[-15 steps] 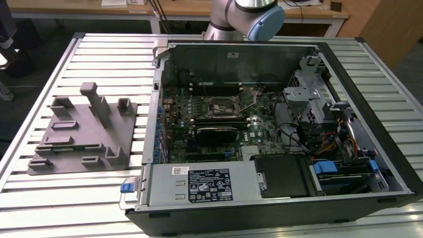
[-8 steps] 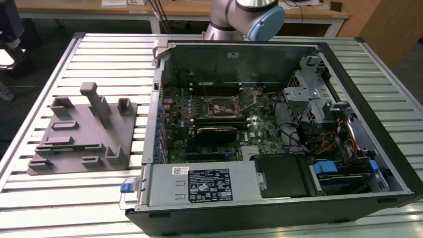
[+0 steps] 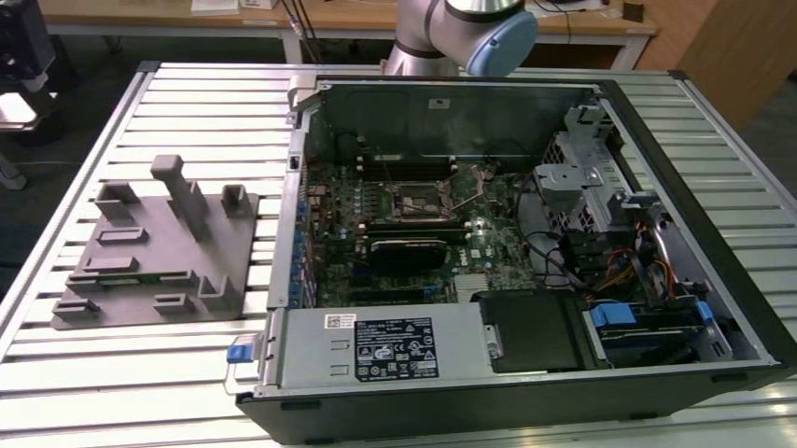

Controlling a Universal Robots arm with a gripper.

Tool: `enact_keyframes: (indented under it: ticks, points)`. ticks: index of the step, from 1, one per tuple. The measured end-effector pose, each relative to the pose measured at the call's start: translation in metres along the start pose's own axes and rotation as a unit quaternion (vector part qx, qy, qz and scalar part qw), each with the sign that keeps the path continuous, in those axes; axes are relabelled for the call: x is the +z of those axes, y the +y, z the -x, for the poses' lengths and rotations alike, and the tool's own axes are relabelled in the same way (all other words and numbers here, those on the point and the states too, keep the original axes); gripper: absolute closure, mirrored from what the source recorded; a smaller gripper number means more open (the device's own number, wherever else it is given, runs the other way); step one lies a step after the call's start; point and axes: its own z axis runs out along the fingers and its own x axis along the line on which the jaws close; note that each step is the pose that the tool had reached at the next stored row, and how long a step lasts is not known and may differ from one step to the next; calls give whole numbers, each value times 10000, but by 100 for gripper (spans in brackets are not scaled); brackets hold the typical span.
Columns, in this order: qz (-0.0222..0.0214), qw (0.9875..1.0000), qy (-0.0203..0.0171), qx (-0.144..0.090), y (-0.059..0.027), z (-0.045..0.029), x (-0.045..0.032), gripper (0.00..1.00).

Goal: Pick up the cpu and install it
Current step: 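Pick up the cpu and move it towards the insertion slot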

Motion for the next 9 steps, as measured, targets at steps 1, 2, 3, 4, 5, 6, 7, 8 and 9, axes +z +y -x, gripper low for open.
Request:
enact_keyframes:
  ticks: [1, 2, 3, 4, 5, 6, 7, 8, 9]
  points:
    - [0, 10000, 0, 0, 0, 6, 0, 47]
    - [0, 10000, 0, 0, 0, 12, 0, 47]
    - [0, 10000, 0, 0, 0, 19, 0, 47]
    - [0, 10000, 0, 0, 0, 24, 0, 47]
    - [0, 10000, 0, 0, 0, 30, 0, 47]
    - [0, 10000, 0, 0, 0, 34, 0, 47]
    - [0, 10000, 0, 0, 0, 39, 0, 47]
    - [0, 10000, 0, 0, -1, 45, 0, 47]
    - [0, 10000, 0, 0, 0, 49, 1, 47]
